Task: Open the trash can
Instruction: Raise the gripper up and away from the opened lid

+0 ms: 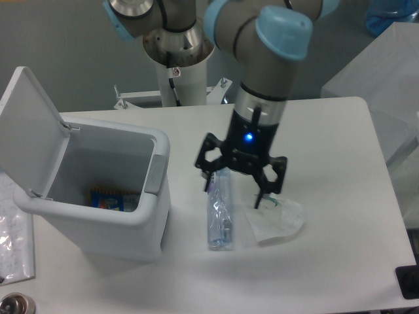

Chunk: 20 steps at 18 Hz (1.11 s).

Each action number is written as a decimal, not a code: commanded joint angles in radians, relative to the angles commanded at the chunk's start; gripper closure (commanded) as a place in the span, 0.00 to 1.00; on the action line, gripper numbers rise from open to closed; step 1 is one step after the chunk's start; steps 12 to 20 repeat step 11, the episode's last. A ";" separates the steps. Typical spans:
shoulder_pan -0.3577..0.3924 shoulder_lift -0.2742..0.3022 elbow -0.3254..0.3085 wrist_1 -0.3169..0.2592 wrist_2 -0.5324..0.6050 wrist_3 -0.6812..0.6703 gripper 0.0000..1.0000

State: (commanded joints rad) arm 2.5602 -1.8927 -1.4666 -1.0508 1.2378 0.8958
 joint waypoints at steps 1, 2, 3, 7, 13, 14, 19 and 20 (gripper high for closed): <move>0.000 -0.021 0.014 0.000 0.011 0.002 0.00; 0.000 -0.047 0.026 0.000 0.028 0.020 0.00; 0.000 -0.074 0.031 0.000 0.052 0.052 0.00; 0.009 -0.156 0.037 -0.003 0.158 0.156 0.00; 0.046 -0.184 0.048 -0.020 0.216 0.218 0.00; 0.046 -0.184 0.048 -0.020 0.216 0.218 0.00; 0.046 -0.184 0.048 -0.020 0.216 0.218 0.00; 0.046 -0.184 0.048 -0.020 0.216 0.218 0.00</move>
